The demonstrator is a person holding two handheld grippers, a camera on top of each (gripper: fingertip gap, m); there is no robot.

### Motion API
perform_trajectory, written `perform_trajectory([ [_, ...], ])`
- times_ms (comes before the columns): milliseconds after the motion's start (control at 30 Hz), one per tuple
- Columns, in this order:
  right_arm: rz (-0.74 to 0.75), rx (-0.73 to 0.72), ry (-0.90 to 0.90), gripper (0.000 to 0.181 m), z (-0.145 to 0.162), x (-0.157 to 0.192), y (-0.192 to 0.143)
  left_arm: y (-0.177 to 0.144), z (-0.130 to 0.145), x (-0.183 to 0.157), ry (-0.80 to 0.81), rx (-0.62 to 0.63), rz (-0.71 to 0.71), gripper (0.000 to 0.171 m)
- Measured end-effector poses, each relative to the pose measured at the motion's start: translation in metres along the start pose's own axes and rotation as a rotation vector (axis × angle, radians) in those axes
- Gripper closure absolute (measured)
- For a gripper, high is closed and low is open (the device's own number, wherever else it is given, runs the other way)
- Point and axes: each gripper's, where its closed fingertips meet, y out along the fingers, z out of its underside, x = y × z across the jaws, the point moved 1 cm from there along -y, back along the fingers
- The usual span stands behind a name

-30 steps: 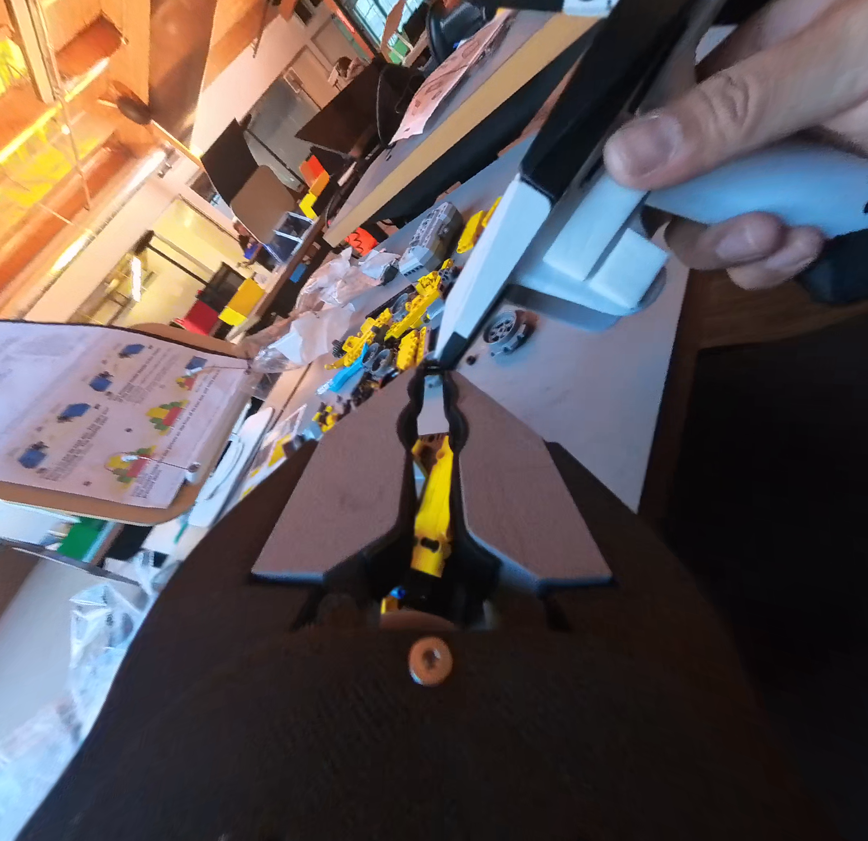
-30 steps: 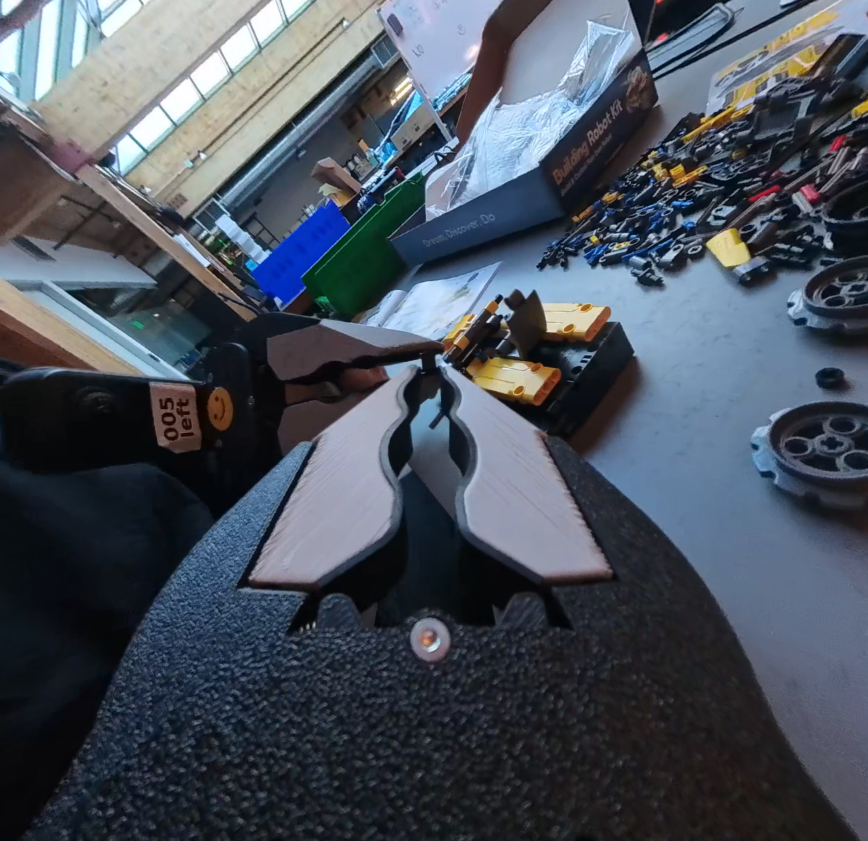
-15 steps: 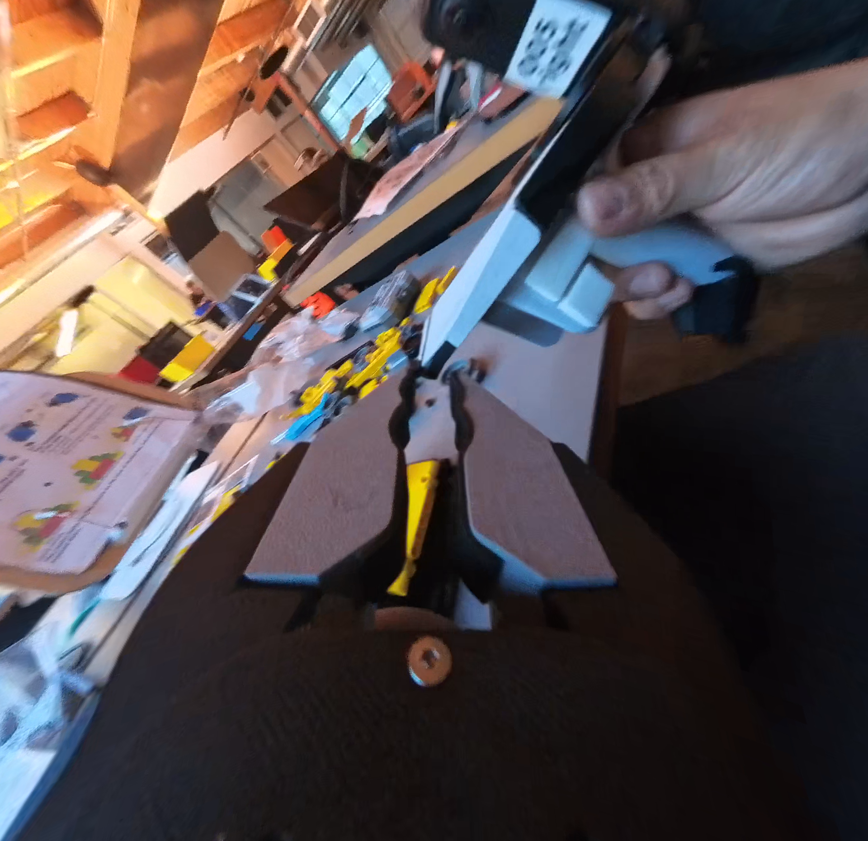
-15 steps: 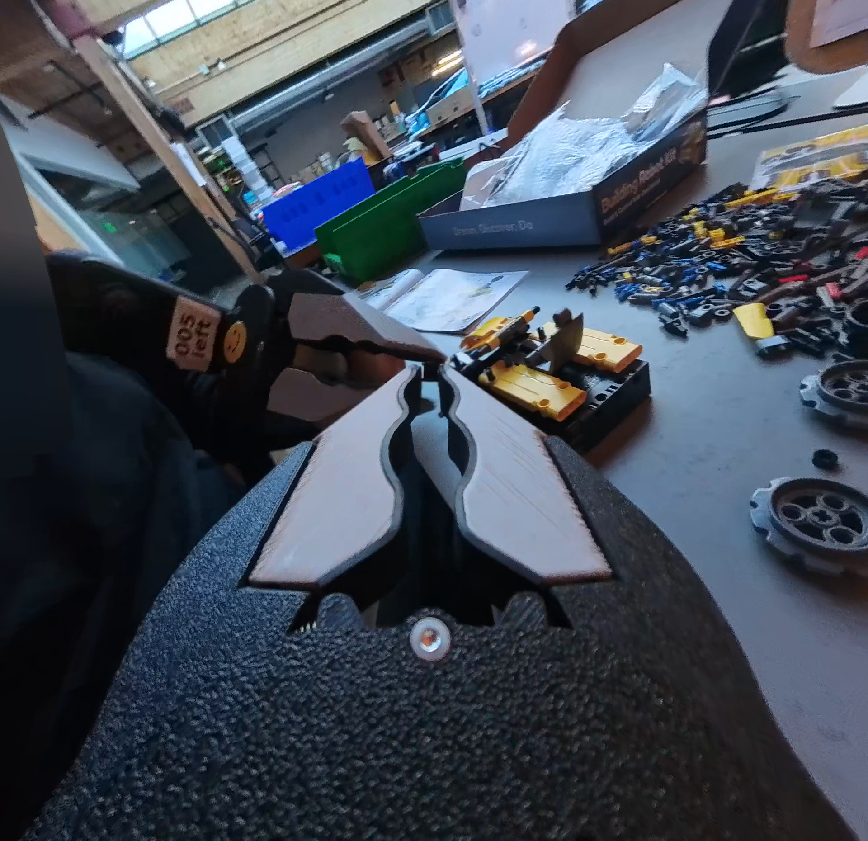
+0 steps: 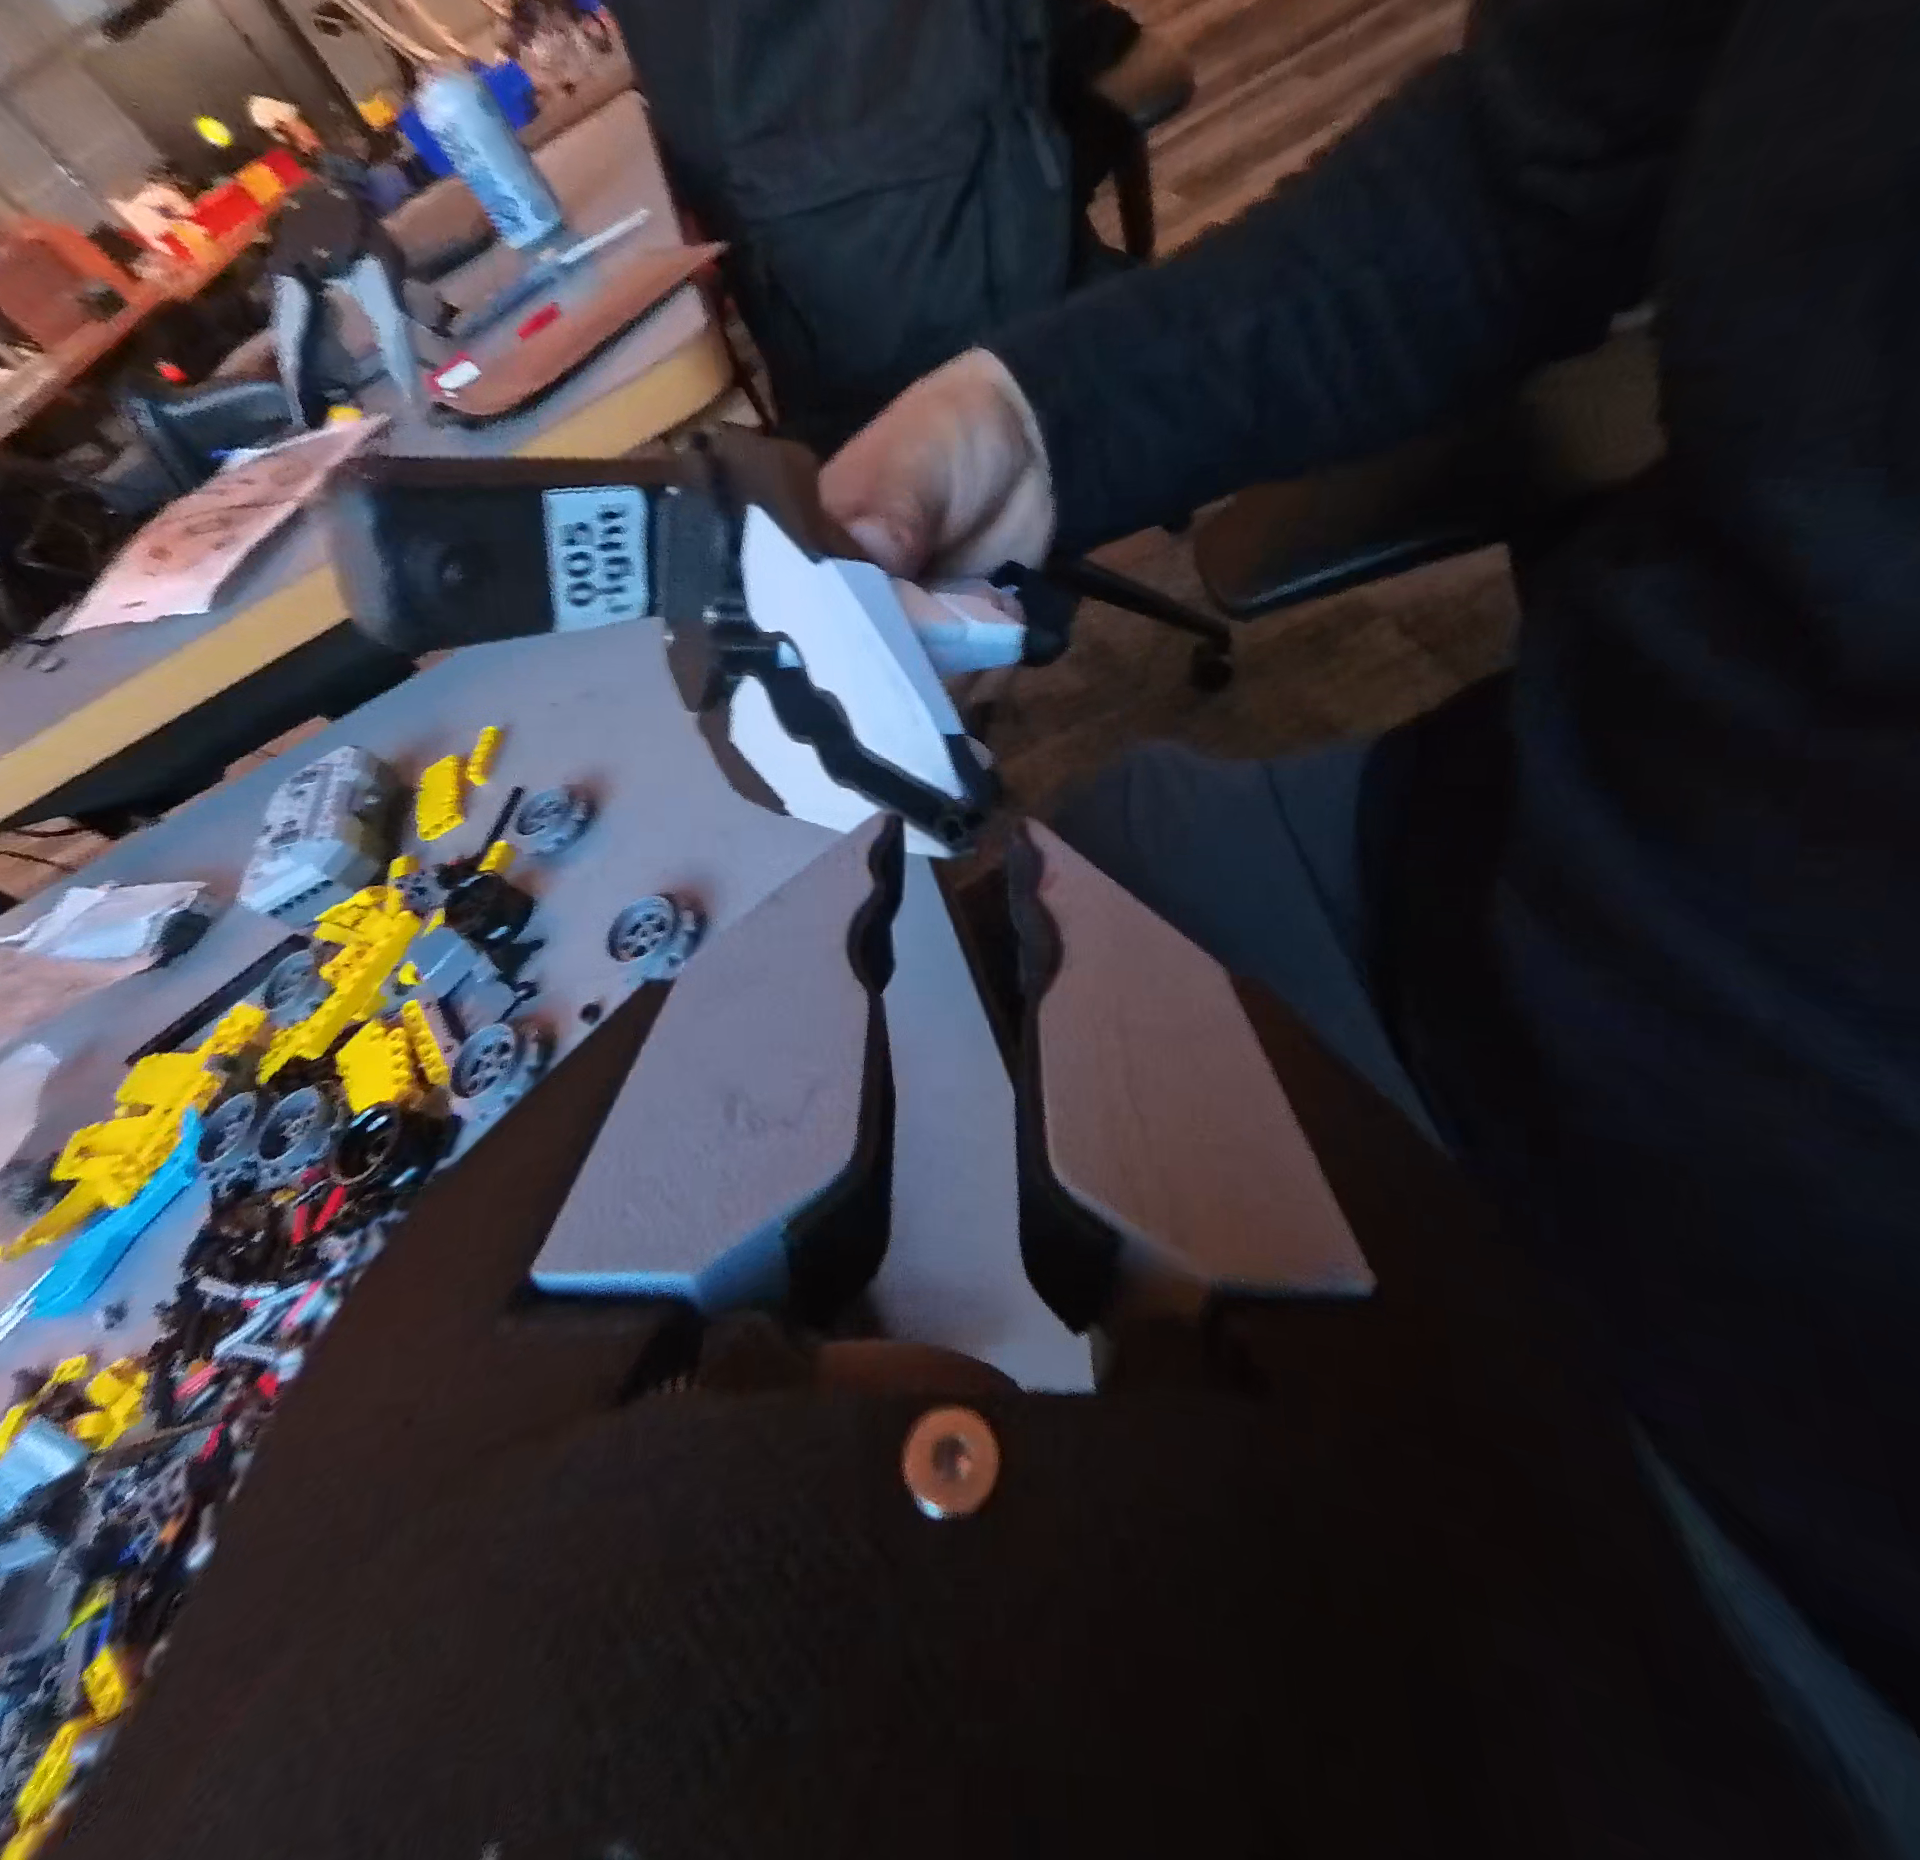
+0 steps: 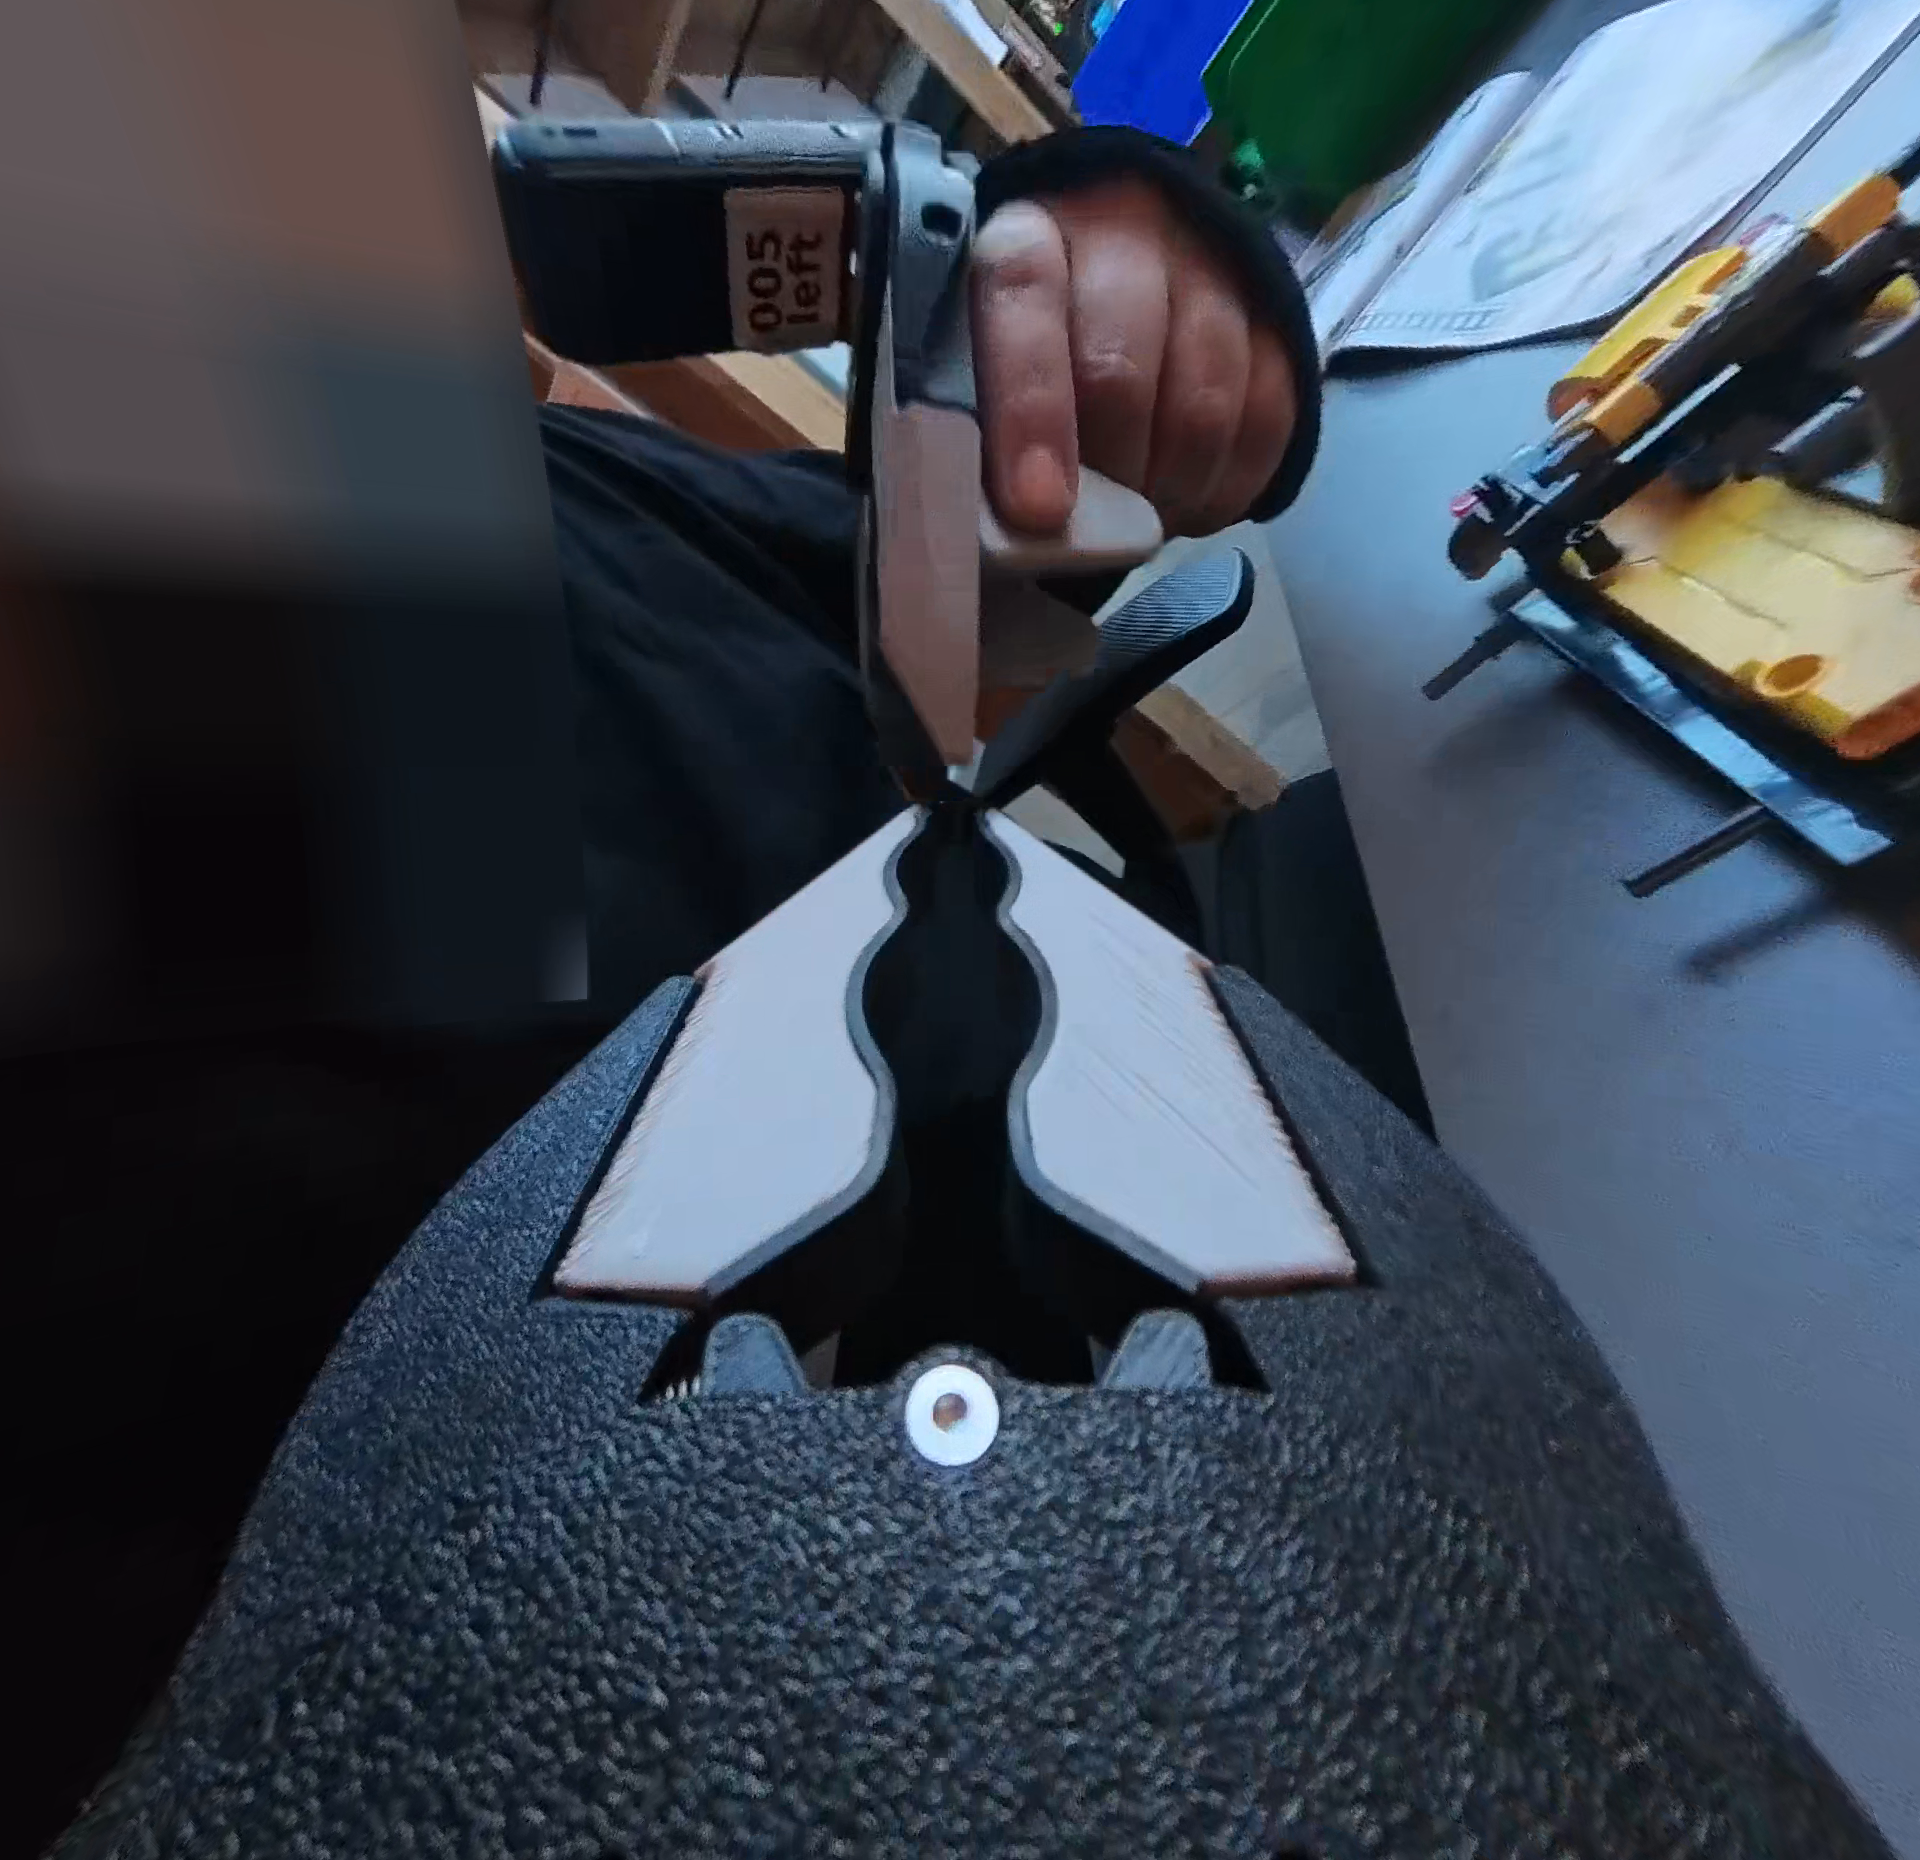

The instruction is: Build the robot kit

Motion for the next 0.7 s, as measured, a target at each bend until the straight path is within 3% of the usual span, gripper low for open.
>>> perform_trajectory([
  [233,-0.039,0.059,0.071,0.174,0.01,0.0,0.008,0.008,0.008,-0.009,0.059,0.043,0.031,0.162],
  [467,-0.005,0.017,0.093,0.174,0.009,-0.009,0.006,0.009,0.012,-0.01,0.099,0.052,-0.018,0.167],
  [633,0.106,-0.162,-0.024,0.174,-0.012,-0.008,-0.005,0.004,0.008,0.011,0.243,0.025,-0.284,0.168],
  [700,0.135,-0.21,-0.075,0.174,-0.015,-0.003,-0.005,0.002,0.003,0.013,0.23,-0.018,-0.344,0.167],
])
